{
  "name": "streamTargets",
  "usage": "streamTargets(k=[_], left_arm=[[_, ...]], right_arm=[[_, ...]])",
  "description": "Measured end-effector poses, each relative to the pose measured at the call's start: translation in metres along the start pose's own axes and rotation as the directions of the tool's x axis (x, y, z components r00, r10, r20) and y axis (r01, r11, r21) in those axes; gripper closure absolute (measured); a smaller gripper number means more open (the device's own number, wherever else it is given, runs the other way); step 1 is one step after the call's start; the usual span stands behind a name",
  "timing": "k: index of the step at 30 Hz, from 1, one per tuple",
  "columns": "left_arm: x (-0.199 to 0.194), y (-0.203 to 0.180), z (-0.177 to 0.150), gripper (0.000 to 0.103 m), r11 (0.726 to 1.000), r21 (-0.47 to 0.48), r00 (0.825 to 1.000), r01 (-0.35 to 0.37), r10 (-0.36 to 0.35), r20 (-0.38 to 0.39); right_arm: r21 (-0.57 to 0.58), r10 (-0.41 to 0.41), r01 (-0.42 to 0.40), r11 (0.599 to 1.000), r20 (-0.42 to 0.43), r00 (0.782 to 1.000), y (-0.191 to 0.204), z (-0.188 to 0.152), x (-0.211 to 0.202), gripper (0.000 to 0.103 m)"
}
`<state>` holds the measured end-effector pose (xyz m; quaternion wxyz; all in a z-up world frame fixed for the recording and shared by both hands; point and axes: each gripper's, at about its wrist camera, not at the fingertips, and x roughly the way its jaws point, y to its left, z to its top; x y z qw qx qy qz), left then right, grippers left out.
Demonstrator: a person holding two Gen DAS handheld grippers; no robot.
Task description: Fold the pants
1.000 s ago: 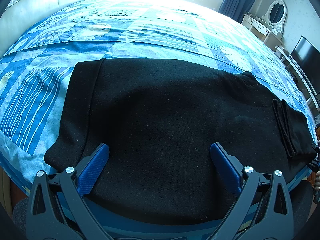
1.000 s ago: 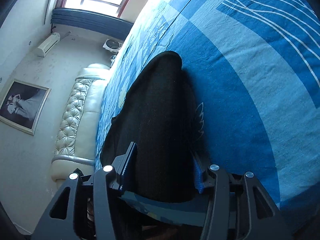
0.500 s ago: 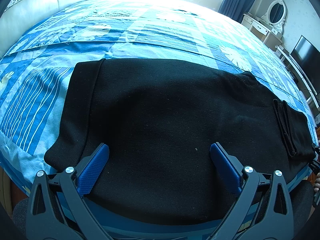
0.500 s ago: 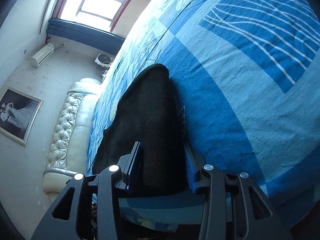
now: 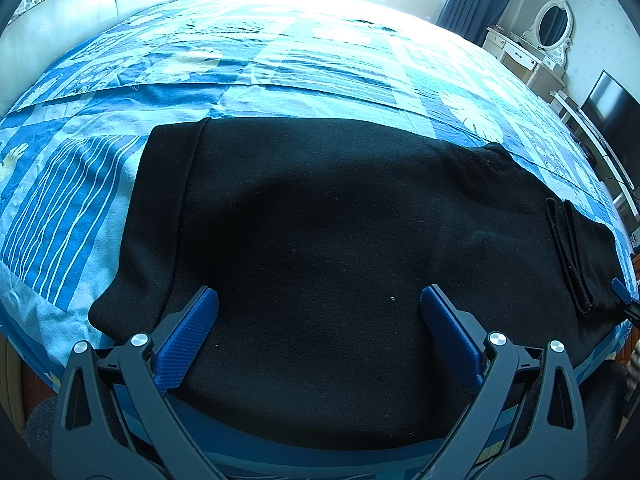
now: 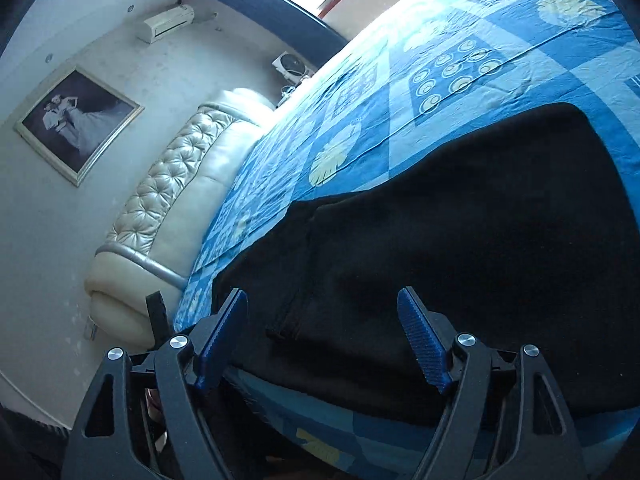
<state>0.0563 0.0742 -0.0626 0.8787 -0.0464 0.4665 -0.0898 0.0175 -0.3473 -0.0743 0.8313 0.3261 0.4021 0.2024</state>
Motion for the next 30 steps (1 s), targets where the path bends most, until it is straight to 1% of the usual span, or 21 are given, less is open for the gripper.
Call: streamTargets(k=[2, 3, 7, 10, 12, 14, 16, 18, 19, 21, 22, 24, 25, 26, 28, 30], left_arm=[[0.0, 0.0, 0.0, 0.002, 1.0, 0.0, 1.0, 0.0, 0.0, 0.002], [0.0, -0.001, -0.001, 0.002, 1.0, 0.001, 1.0, -0.001, 0.001, 0.003], [-0.003, -0.002, 0.001, 0.002, 1.0, 0.005, 1.0, 0.002, -0.002, -0.001], [-0.011, 0.001, 0.006, 0.002, 1.0, -0.001, 1.0, 0.014, -0.014, 0.001], [-0.022, 0.012, 0.015, 0.002, 0.999, -0.039, 0.999, 0.036, -0.036, 0.024], [-0.034, 0.03, 0.025, 0.002, 0.993, -0.102, 0.997, 0.063, -0.057, 0.052], [-0.042, 0.055, 0.033, 0.002, 0.98, -0.181, 0.995, 0.078, -0.066, 0.07], [-0.042, 0.085, 0.036, 0.002, 0.956, -0.274, 0.994, 0.101, -0.085, 0.068], [-0.04, 0.099, 0.035, 0.002, 0.939, -0.319, 0.992, 0.126, -0.113, 0.06], [-0.03, 0.121, 0.033, 0.002, 0.904, -0.376, 0.978, 0.204, -0.204, 0.041], [-0.024, 0.128, 0.032, 0.002, 0.9, -0.386, 0.978, 0.201, -0.209, 0.02], [-0.015, 0.137, 0.032, 0.002, 0.919, -0.363, 0.985, 0.156, -0.173, -0.014], [-0.01, 0.14, 0.033, 0.002, 0.925, -0.342, 0.982, 0.166, -0.185, -0.024], [-0.005, 0.142, 0.034, 0.002, 0.923, -0.329, 0.974, 0.199, -0.224, -0.04], [0.006, 0.143, 0.034, 0.002, 0.905, -0.323, 0.946, 0.277, -0.315, -0.073], [0.013, 0.136, 0.036, 0.002, 0.917, -0.271, 0.94, 0.293, -0.328, -0.096]], right_arm=[[-0.034, -0.039, 0.038, 0.999, -0.028, 0.999, 0.002, -0.003, 0.01, 0.027], [-0.032, -0.037, 0.036, 0.999, -0.027, 0.999, 0.001, -0.004, 0.011, 0.026], [0.005, 0.023, -0.023, 1.0, -0.014, 1.0, -0.008, -0.004, 0.009, 0.023], [0.005, 0.023, -0.023, 1.0, -0.014, 1.0, -0.009, -0.004, 0.009, 0.023], [-0.001, 0.017, -0.017, 1.0, -0.016, 1.0, -0.008, -0.005, 0.01, 0.023], [0.003, 0.021, -0.021, 1.0, -0.015, 1.0, -0.01, -0.006, 0.008, 0.023], [0.005, 0.025, -0.025, 1.0, -0.014, 1.0, -0.014, -0.007, 0.005, 0.023], [0.005, 0.025, -0.025, 1.0, -0.013, 1.0, -0.014, -0.008, 0.005, 0.023], [0.004, 0.024, -0.024, 1.0, -0.013, 1.0, -0.014, -0.008, 0.005, 0.023], [0.004, 0.025, -0.025, 1.0, -0.012, 1.0, -0.014, -0.008, 0.005, 0.023], [0.005, 0.025, -0.025, 1.0, -0.011, 1.0, -0.014, -0.008, 0.005, 0.023], [0.006, 0.027, -0.027, 1.0, -0.009, 1.0, -0.016, -0.009, 0.004, 0.022], [0.005, 0.027, -0.027, 1.0, -0.009, 1.0, -0.016, -0.009, 0.004, 0.022], [0.004, 0.026, -0.026, 1.0, -0.009, 1.0, -0.015, -0.009, 0.004, 0.022], [0.004, 0.027, -0.027, 1.0, -0.009, 1.0, -0.015, -0.009, 0.004, 0.022], [0.005, 0.027, -0.027, 1.0, -0.008, 1.0, -0.015, -0.008, 0.004, 0.022]])
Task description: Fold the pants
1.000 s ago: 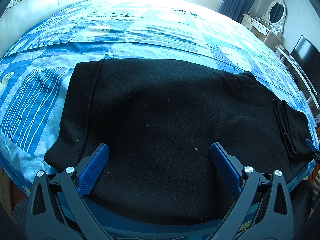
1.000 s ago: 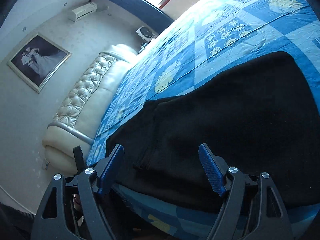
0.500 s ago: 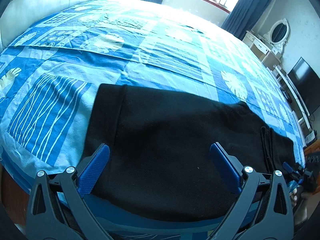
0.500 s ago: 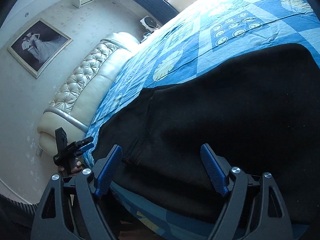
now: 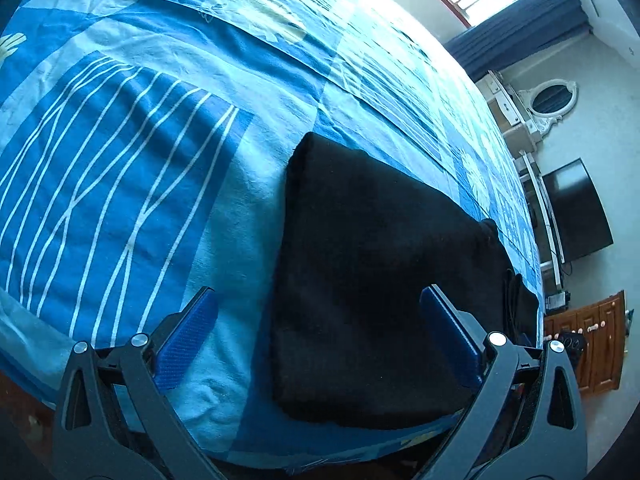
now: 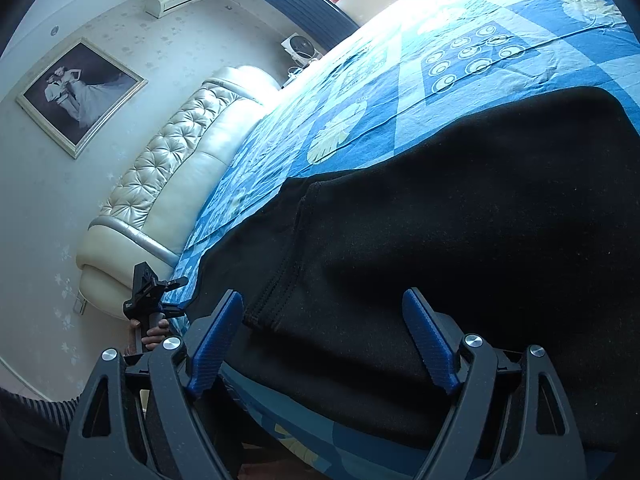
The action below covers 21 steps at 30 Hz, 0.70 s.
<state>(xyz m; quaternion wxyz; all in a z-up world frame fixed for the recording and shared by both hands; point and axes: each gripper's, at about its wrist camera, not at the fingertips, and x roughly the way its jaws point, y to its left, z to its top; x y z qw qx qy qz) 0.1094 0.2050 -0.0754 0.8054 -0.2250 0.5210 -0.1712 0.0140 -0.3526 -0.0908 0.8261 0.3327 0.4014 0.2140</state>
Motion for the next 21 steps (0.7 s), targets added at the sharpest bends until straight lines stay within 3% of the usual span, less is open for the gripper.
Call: streamTargets(k=[3, 9, 11, 13, 15, 17, 19, 21], left_arm=[[0.008, 0.0, 0.006, 0.002, 0.999, 0.031, 0.999, 0.036, -0.035, -0.024], [0.009, 0.013, 0.012, 0.004, 0.968, -0.061, 0.969, 0.243, -0.245, -0.037], [0.016, 0.001, 0.008, 0.009, 0.968, -0.033, 0.965, 0.249, -0.251, -0.071], [0.022, -0.01, 0.006, 0.009, 0.977, -0.002, 0.974, 0.215, -0.214, -0.077], [0.025, -0.01, 0.007, 0.025, 0.975, -0.025, 0.972, 0.222, -0.223, -0.069], [0.029, 0.0, 0.008, 0.062, 0.974, -0.09, 0.975, 0.207, -0.213, -0.069], [0.032, 0.009, 0.009, 0.076, 0.966, -0.134, 0.969, 0.22, -0.233, -0.087], [0.031, 0.005, 0.008, 0.079, 0.971, -0.126, 0.972, 0.203, -0.215, -0.092]], right_arm=[[0.0, 0.0, 0.0, 1.0, 0.0, 1.0, 0.0, 0.0, 0.0, 0.021], [0.007, 0.013, -0.013, 1.0, 0.008, 1.0, -0.002, 0.002, -0.001, 0.021], [0.007, 0.015, -0.015, 1.0, 0.008, 1.0, -0.002, 0.002, -0.001, 0.021], [0.008, 0.016, -0.016, 1.0, 0.01, 1.0, -0.003, 0.002, -0.001, 0.02], [0.007, 0.016, -0.016, 1.0, 0.011, 1.0, -0.003, 0.002, -0.001, 0.02], [0.007, 0.016, -0.016, 1.0, 0.011, 1.0, -0.003, 0.002, -0.001, 0.02], [0.008, 0.016, -0.017, 1.0, 0.011, 1.0, -0.003, 0.001, -0.001, 0.02], [0.007, 0.016, -0.016, 1.0, 0.012, 1.0, -0.003, 0.002, -0.001, 0.02]])
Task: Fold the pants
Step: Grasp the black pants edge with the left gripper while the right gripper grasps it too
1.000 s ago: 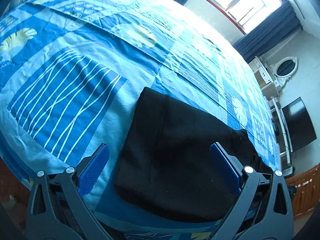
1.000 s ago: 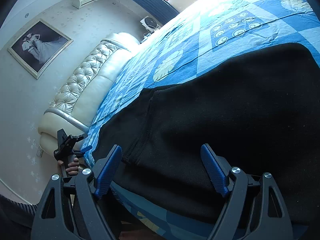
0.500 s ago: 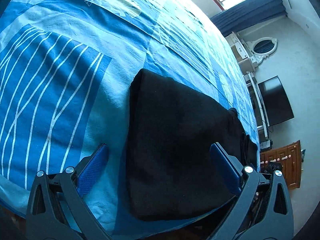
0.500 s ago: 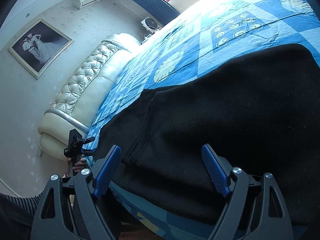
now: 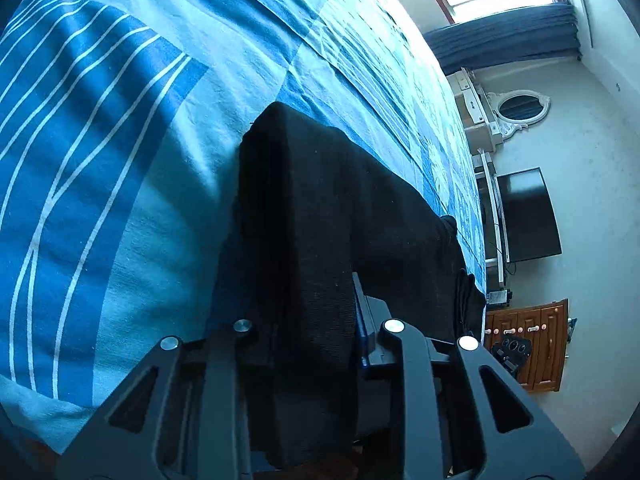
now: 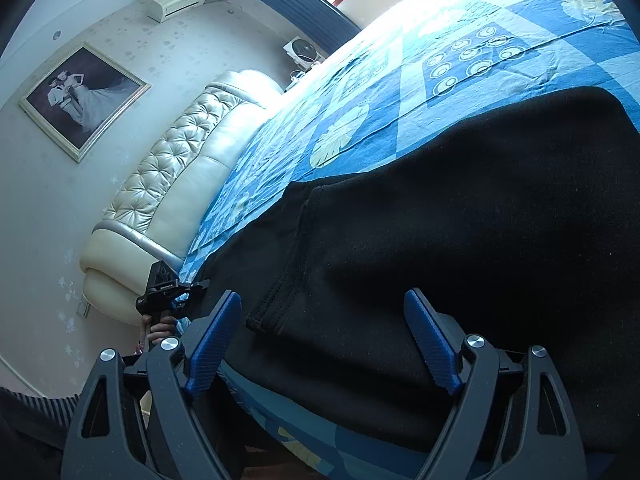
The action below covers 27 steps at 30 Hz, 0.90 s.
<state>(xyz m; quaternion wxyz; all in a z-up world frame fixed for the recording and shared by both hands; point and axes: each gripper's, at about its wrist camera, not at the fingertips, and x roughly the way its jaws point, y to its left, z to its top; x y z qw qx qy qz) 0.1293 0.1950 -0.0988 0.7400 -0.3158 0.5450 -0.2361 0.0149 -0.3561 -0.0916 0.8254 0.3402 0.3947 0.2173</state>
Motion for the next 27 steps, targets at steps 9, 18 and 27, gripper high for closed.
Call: streamTargets(k=[9, 18, 27], left_arm=[[-0.019, -0.091, -0.004, 0.09, 0.973, 0.14, 0.982, -0.183, 0.176, 0.065], [-0.013, -0.23, -0.016, 0.091, 0.934, 0.328, 0.989, -0.141, 0.117, 0.092], [0.079, -0.328, -0.056, 0.091, 0.853, 0.498, 0.986, -0.157, 0.167, 0.025]], right_arm=[[0.0, 0.003, -0.003, 1.0, 0.001, 1.0, -0.002, 0.001, -0.001, 0.02], [0.005, 0.011, -0.011, 1.0, 0.01, 1.0, -0.003, 0.001, -0.003, 0.02], [0.023, 0.03, -0.033, 0.999, 0.114, 0.993, -0.003, -0.001, -0.02, 0.02]])
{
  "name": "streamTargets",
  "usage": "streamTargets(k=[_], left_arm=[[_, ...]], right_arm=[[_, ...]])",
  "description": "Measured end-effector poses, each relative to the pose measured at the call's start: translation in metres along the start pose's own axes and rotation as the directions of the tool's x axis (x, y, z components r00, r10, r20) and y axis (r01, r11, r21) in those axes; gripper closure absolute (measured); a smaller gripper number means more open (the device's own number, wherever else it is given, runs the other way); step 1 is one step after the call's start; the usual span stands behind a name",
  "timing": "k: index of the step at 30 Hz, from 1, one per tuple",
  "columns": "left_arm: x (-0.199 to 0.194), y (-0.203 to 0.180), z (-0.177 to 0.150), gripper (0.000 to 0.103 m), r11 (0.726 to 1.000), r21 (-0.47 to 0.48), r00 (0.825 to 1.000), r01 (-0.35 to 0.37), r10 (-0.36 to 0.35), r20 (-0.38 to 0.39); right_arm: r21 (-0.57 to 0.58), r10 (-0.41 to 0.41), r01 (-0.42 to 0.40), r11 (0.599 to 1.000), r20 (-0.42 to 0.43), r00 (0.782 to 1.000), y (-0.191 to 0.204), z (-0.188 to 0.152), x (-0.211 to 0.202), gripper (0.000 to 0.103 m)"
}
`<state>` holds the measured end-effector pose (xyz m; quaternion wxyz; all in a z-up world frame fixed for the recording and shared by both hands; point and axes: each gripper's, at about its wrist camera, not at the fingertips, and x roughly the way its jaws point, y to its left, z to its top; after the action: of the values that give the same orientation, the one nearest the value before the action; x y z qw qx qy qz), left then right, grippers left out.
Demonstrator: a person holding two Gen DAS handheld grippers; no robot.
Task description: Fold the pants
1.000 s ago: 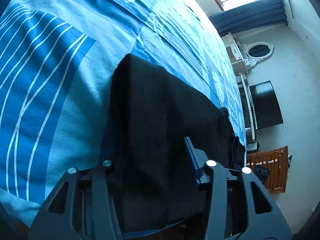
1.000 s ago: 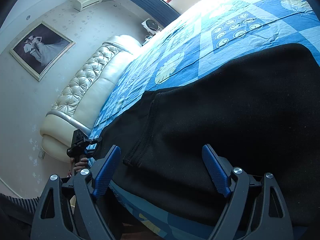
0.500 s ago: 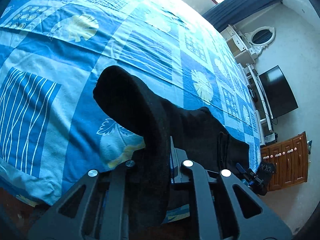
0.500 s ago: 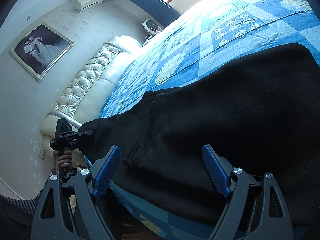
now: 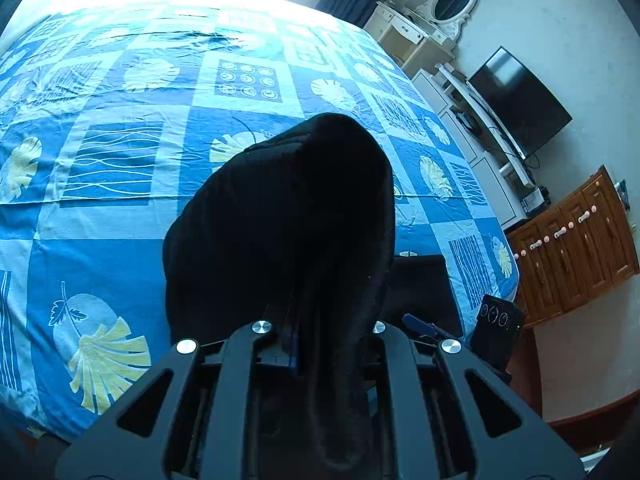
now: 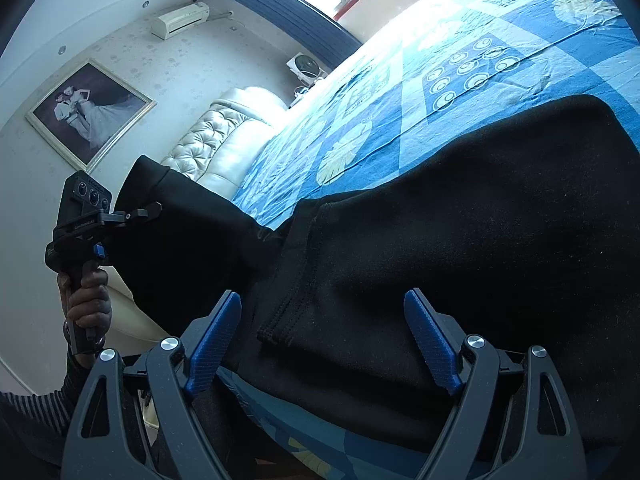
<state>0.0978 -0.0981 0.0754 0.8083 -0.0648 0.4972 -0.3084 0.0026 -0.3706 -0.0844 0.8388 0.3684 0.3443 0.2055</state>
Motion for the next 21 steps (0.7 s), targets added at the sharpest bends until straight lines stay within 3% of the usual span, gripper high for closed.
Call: streamTargets(k=[3, 6, 11, 13, 16, 18, 21], left_arm=[[0.034, -0.03, -0.004, 0.091, 0.998, 0.06, 0.999, -0.032, 0.035, -0.035], [0.065, -0.056, -0.011, 0.091, 0.992, 0.114, 0.996, -0.058, 0.066, -0.067], [0.105, -0.089, -0.023, 0.091, 0.98, 0.179, 0.987, -0.093, 0.114, -0.11], [0.117, -0.103, -0.025, 0.091, 0.974, 0.201, 0.984, -0.109, 0.134, -0.114], [0.133, -0.125, -0.028, 0.091, 0.963, 0.238, 0.981, -0.128, 0.157, -0.111], [0.143, -0.14, -0.03, 0.091, 0.947, 0.275, 0.976, -0.167, 0.199, -0.091], [0.161, -0.156, -0.034, 0.091, 0.922, 0.314, 0.964, -0.226, 0.259, -0.068]], right_arm=[[0.018, -0.007, 0.006, 1.0, 0.09, 0.996, -0.003, 0.001, -0.016, 0.02], [0.038, -0.07, 0.063, 0.997, 0.215, 0.974, -0.005, 0.001, -0.038, 0.02], [0.144, -0.258, 0.218, 0.965, 0.41, 0.875, -0.014, -0.003, -0.076, 0.02], [0.223, -0.314, 0.235, 0.946, 0.457, 0.832, -0.024, -0.004, -0.09, 0.02], [0.323, -0.358, 0.212, 0.922, 0.505, 0.785, -0.041, -0.008, -0.109, 0.02], [0.371, -0.372, 0.188, 0.909, 0.522, 0.767, -0.05, -0.01, -0.115, 0.02], [0.39, -0.372, 0.171, 0.905, 0.526, 0.765, -0.054, -0.01, -0.117, 0.02]])
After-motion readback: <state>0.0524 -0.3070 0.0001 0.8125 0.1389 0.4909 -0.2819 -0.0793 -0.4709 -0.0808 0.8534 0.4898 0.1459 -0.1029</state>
